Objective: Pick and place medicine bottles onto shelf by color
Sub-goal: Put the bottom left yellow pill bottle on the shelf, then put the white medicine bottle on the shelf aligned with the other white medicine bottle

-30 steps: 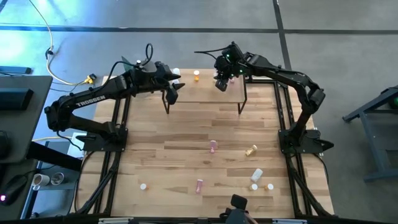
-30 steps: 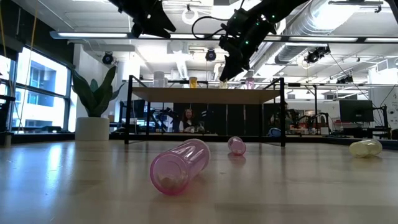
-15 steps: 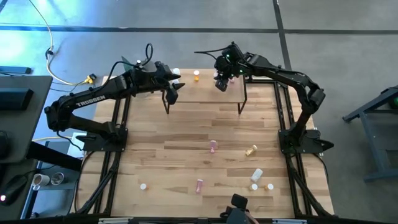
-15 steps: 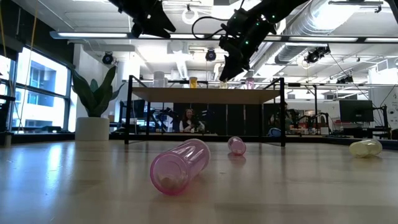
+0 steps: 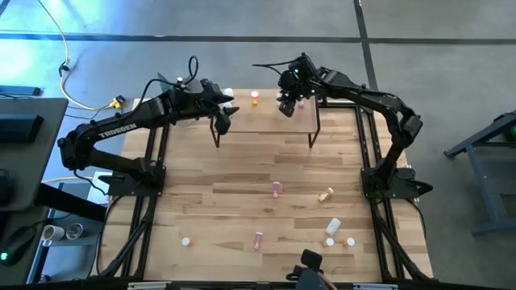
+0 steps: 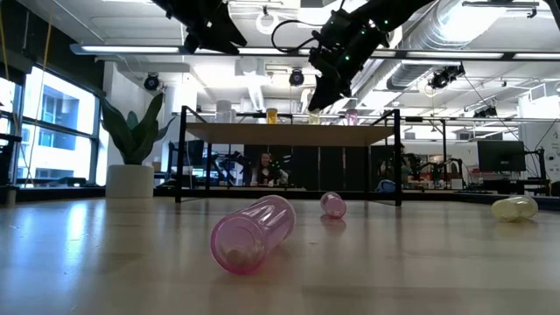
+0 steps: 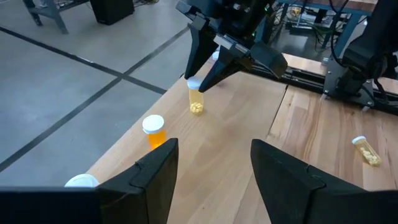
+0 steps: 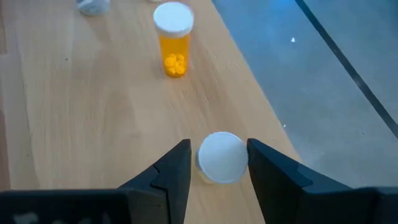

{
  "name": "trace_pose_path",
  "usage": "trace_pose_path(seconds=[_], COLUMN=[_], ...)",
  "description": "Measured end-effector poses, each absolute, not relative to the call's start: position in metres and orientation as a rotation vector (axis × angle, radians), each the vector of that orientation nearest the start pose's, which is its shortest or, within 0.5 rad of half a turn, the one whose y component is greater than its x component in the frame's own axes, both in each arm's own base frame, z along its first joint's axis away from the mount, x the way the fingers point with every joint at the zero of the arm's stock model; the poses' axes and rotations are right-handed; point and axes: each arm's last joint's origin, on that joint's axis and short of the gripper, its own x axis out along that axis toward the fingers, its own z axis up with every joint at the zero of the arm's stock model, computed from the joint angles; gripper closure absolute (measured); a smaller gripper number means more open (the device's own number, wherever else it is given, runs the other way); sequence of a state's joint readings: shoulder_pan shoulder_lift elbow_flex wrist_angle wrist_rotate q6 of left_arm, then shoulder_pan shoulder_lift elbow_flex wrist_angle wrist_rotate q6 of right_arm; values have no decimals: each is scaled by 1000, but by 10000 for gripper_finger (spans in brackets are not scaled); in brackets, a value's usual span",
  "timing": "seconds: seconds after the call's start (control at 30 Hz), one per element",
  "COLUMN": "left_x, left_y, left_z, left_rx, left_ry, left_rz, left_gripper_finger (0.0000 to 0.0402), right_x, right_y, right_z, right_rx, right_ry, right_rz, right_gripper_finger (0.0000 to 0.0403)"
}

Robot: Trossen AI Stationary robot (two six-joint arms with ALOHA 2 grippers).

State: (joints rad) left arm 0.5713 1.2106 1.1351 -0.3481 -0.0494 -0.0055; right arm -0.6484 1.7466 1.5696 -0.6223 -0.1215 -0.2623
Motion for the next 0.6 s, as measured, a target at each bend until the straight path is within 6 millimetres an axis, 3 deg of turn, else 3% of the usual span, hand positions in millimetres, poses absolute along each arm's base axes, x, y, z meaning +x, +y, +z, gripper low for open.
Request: trace_pose_path(seconds=[0.6], left_x=[221], left_y=[144], left_z=[352], left_rx=[-115], left_ry=[415], left_rz=[612], left_gripper_finger=[209], right_x=[306], right_y=[-230], right_z=[313], right_rx=[66], right_ry=[796], right_rz=[-393], right_gripper_finger=[256])
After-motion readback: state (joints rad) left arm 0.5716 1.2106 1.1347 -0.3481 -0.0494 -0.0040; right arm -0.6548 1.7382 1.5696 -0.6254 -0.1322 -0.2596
